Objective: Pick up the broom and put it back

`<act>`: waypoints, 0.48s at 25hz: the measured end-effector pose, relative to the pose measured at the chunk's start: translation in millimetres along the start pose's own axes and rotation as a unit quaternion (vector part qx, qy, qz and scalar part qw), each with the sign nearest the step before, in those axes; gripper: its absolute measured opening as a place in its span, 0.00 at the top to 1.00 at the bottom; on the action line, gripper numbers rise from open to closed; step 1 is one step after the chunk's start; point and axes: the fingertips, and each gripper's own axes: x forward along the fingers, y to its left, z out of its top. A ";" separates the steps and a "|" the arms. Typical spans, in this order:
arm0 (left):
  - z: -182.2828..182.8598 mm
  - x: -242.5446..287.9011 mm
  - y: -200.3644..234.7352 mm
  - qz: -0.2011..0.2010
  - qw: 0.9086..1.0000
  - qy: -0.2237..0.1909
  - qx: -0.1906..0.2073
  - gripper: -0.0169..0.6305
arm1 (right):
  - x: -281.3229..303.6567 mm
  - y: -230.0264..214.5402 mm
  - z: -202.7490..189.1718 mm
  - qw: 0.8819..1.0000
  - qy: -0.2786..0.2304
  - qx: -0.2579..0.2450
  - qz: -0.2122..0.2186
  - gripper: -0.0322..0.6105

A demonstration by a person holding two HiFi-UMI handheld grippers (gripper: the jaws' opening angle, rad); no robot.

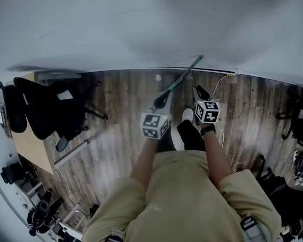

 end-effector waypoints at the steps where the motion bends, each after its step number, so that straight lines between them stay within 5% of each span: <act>1: -7.1 4.9 5.0 -0.002 1.000 0.004 -0.003 0.97 | 12.4 -3.0 -11.0 1.000 0.012 0.006 0.000 0.83; 12: -73.5 52.0 58.8 -0.004 0.999 0.009 -0.046 0.97 | 151.9 -55.7 -73.6 0.996 0.055 0.069 -0.011 0.57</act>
